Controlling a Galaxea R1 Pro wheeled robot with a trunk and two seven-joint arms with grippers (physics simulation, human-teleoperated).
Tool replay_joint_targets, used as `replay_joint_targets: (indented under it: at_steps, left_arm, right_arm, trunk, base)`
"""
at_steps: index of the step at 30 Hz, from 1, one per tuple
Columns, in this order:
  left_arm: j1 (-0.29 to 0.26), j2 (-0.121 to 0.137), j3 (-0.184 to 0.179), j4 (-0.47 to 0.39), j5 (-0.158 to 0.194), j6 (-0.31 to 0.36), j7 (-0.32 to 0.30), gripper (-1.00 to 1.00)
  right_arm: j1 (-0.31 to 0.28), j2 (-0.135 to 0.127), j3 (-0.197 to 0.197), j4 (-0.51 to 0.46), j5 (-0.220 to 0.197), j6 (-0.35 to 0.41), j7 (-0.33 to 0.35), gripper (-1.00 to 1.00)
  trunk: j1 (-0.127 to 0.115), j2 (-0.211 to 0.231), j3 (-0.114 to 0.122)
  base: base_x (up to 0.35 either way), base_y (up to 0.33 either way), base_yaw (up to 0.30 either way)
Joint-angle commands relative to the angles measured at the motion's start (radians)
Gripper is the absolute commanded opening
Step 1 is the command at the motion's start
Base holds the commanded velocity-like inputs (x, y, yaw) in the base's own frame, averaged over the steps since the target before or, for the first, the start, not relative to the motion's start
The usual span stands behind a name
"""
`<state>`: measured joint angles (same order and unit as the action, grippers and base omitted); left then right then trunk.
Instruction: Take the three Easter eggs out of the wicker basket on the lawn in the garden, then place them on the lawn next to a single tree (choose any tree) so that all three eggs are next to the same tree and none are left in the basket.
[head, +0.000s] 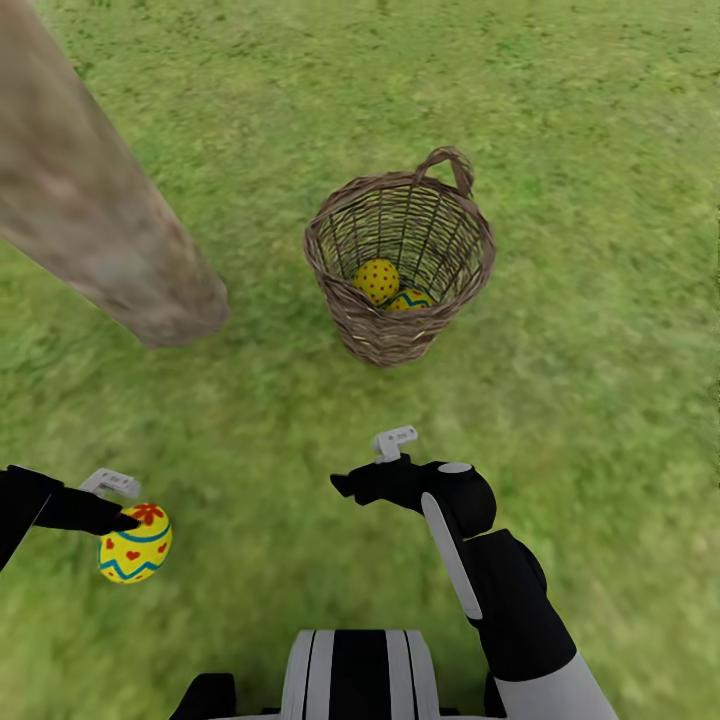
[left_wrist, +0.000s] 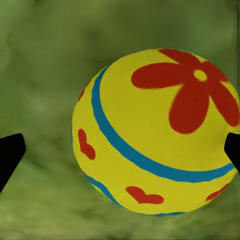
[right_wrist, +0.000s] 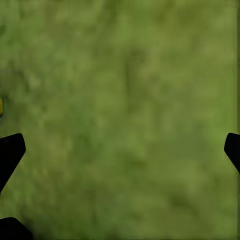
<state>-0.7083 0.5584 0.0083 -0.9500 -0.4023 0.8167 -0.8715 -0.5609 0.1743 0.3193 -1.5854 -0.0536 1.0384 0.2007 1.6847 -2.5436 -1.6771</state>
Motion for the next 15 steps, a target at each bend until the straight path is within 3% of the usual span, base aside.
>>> replay_joint_targets:
  at_steps: [1,15]
  left_arm:
    - [0.000,0.000,0.001,-0.001,-0.009,0.003,-0.009,1.00]
    - [0.000,0.000,0.001,-0.001,-0.009,0.002,-0.008,1.00]
  right_arm:
    - [0.000,0.000,0.000,-0.001,-0.005,0.005,-0.003,1.00]
    - [0.000,0.000,0.000,-0.001,-0.005,0.005,-0.003,1.00]
  trunk:
    - [-0.001,0.000,0.003]
    - [-0.007,0.003,0.058]
  base:
    - [0.000,0.000,0.000]
    - [0.000,0.000,0.000]
